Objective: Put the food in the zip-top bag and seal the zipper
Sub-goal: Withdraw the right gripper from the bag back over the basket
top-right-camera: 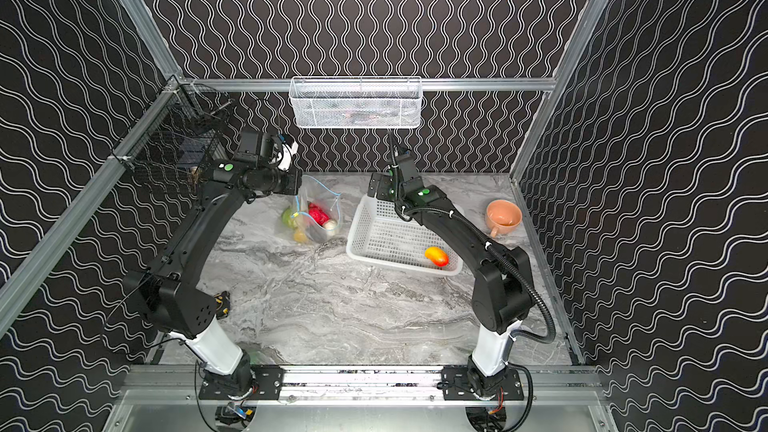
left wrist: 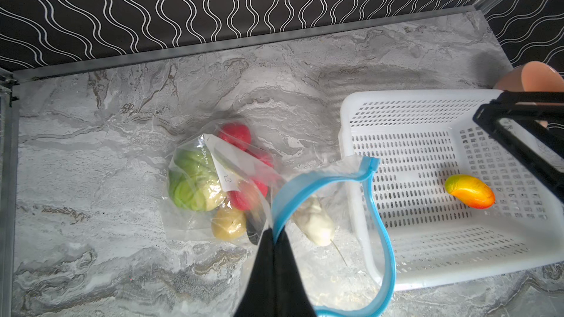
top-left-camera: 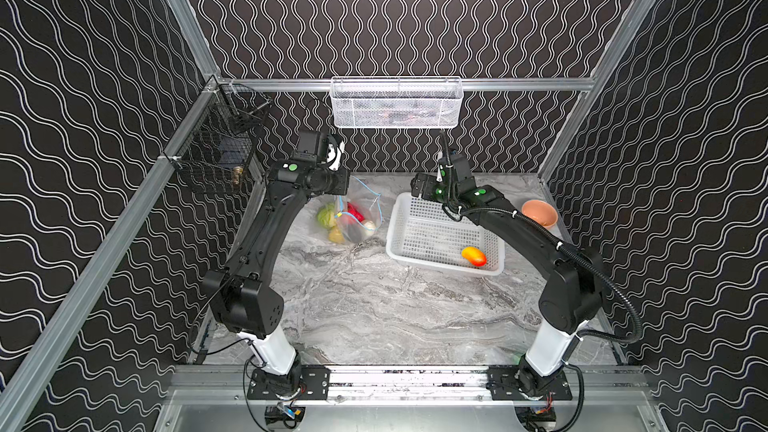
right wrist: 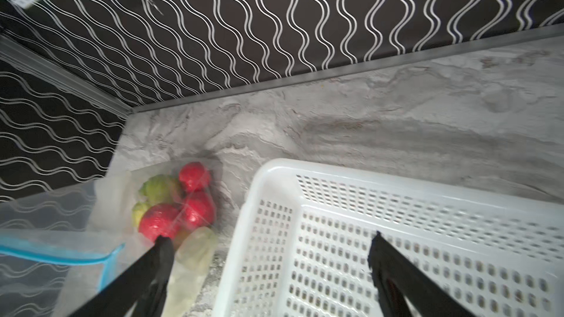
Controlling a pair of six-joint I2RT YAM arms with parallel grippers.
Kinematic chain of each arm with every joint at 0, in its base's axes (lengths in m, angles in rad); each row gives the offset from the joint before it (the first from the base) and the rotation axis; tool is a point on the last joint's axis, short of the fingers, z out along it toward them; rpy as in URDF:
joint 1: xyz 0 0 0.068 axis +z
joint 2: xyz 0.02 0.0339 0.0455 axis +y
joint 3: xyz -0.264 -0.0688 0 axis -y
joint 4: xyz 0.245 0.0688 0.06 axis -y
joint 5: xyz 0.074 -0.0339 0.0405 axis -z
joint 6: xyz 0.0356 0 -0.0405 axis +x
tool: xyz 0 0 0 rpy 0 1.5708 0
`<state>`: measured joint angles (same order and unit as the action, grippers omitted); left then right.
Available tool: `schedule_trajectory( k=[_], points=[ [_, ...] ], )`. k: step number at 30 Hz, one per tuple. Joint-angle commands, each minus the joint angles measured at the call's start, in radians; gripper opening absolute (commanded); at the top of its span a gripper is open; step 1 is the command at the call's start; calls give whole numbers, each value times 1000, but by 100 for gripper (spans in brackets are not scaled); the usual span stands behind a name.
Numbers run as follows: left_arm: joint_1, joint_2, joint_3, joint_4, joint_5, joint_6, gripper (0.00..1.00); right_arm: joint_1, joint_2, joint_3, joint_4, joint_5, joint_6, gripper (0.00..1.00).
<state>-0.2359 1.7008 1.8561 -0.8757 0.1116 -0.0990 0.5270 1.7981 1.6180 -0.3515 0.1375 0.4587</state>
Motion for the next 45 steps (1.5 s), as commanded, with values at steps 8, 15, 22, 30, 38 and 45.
schedule_trajectory(
  k=[8,15,22,30,38,45],
  points=[
    [0,-17,-26,35,-15,4,0,1,42,93,-198,122,-63,99],
    [-1,8,-6,29,-24,-8,0,1,74,131,-298,81,-134,99],
    [-2,24,3,23,-17,-11,0,0,85,119,-391,76,-155,99],
    [-2,-1,-24,38,-21,-4,0,-2,93,97,-511,128,-144,99],
    [-2,-3,-27,38,-17,-2,0,-10,93,52,-586,190,-103,99],
    [-1,0,-24,37,-9,-2,0,-33,145,36,-643,193,-23,99]
  ],
)
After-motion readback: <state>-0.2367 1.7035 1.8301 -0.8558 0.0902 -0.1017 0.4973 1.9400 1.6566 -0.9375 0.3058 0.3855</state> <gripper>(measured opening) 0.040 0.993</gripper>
